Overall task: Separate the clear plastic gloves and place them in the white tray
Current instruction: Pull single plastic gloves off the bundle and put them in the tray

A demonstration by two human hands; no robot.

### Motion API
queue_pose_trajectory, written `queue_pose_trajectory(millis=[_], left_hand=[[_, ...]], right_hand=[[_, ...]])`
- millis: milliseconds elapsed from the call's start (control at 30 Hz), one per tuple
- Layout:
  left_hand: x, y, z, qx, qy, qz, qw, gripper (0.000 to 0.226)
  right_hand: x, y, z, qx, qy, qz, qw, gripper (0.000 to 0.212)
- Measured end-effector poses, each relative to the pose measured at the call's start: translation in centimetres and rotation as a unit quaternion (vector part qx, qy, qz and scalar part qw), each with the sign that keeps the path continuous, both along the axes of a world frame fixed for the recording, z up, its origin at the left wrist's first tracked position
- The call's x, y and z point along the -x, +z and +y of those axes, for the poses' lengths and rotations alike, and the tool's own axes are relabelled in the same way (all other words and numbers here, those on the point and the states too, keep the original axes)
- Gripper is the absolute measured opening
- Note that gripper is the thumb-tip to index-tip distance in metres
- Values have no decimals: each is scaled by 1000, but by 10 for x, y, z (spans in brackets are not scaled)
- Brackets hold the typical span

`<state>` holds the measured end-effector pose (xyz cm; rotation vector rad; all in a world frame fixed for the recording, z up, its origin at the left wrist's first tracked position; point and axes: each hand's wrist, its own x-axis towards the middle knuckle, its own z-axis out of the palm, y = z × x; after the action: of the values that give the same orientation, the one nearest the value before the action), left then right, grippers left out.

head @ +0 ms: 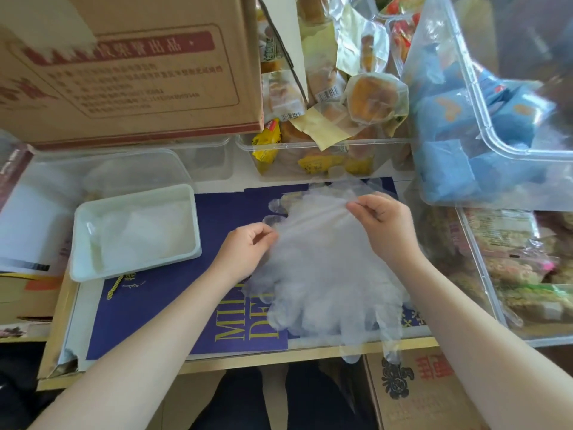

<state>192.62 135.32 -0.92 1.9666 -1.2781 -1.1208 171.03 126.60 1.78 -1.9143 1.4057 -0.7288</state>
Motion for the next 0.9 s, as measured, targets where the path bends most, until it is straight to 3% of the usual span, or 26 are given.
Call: queue_pose_trajectory(millis=[67, 133, 200, 267, 400, 533, 733, 800, 900], left_hand=[[-1, 3, -4, -11, -7, -13, 1000, 10], [1, 16, -7, 24, -26, -6, 999, 48], [4, 38, -11, 69, -48, 22, 996, 69], [6, 59, -13, 106, -74, 40, 991, 63], [4, 84, -15, 185, -69, 84, 977, 7], [-2, 102, -11, 222, -62, 123, 965, 12], [-23, 110, -16, 253, 22, 106, 961, 23], [-34, 110, -20, 258, 55, 78, 961, 25], [-50, 111, -26, 259, 115, 42, 958, 26]], right_hand=[[0, 5, 2, 47, 12, 18, 999, 16], [-2, 14, 4, 76, 37, 32, 996, 13], [-5, 23, 8, 81, 68, 33, 994, 10], [-10, 34, 15, 39, 86, 16, 995, 10], [-18, 59, 24, -100, 74, -35, 992, 21], [-21, 80, 24, -177, 38, -149, 972, 20], [-21, 95, 9, -163, -23, -241, 956, 22], [-21, 96, 2, -147, -44, -250, 956, 22], [-16, 97, -10, -100, -64, -168, 979, 21]])
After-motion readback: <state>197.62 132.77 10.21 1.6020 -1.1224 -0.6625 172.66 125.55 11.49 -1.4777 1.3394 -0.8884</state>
